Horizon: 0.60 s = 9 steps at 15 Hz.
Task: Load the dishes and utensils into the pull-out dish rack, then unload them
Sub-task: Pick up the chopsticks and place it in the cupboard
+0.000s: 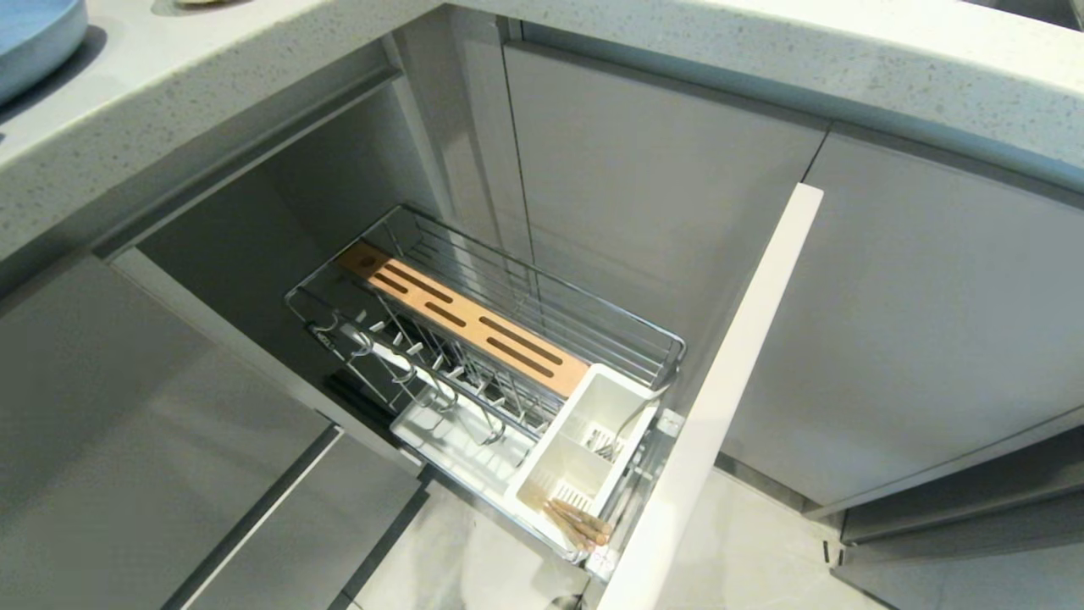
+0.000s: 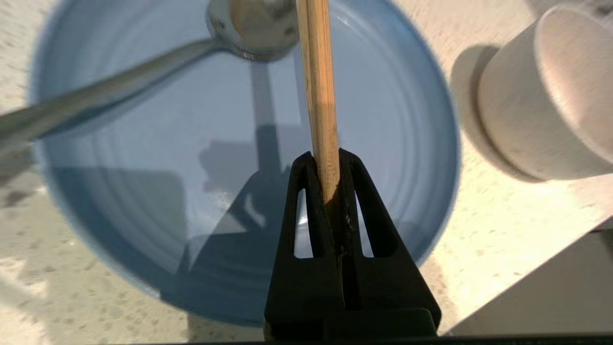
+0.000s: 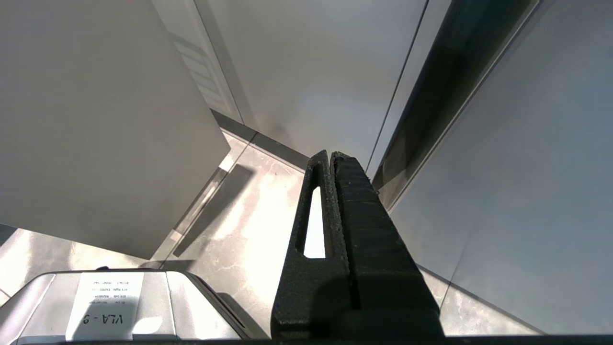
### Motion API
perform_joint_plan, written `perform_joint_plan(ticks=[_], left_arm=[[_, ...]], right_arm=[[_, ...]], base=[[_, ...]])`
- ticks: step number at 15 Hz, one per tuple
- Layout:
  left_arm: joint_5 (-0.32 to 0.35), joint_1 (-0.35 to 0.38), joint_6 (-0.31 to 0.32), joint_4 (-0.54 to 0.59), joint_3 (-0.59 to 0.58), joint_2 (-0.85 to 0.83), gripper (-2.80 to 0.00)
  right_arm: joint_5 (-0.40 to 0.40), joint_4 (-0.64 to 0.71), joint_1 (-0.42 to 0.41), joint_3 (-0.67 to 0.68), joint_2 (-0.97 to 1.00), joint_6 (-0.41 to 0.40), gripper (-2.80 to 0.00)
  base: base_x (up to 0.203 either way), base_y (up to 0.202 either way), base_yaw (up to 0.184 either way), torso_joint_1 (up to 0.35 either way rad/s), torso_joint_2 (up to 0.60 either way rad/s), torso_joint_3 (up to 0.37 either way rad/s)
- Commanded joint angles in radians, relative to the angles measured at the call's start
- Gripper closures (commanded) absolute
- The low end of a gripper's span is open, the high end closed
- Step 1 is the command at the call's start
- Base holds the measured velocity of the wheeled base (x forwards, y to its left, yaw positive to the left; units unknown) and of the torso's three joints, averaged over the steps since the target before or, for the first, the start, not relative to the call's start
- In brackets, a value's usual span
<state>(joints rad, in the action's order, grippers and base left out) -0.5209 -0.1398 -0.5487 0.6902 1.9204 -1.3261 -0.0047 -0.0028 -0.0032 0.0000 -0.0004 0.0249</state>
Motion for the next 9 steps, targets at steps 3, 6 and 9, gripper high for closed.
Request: perform_joint_plan(ticks=[3,6,9], left_arm=[[-0.001,-0.001,-0.004,-0.006,0.000,0.055,0.00],[0.010,-0.030,-0.009,-0.023,-0.001,0.087,0.00],[0.029,-0.105,-0.029,-0.023,-0.004,0.112,0.00]], right_arm=[[0.000,0.000,0.000,0.002,-0.004,0.001,0.00],[0.000,0.000,0.000,0.002,-0.004,0.001,0.00],[0.000,0.000,0.000,0.002,-0.004,0.000,0.00]], base=[[0.000,0.000,0.000,0.000,0.00,0.000],[0.000,0.000,0.000,0.000,0.00,0.000],[0.000,0.000,0.000,0.000,0.00,0.000]])
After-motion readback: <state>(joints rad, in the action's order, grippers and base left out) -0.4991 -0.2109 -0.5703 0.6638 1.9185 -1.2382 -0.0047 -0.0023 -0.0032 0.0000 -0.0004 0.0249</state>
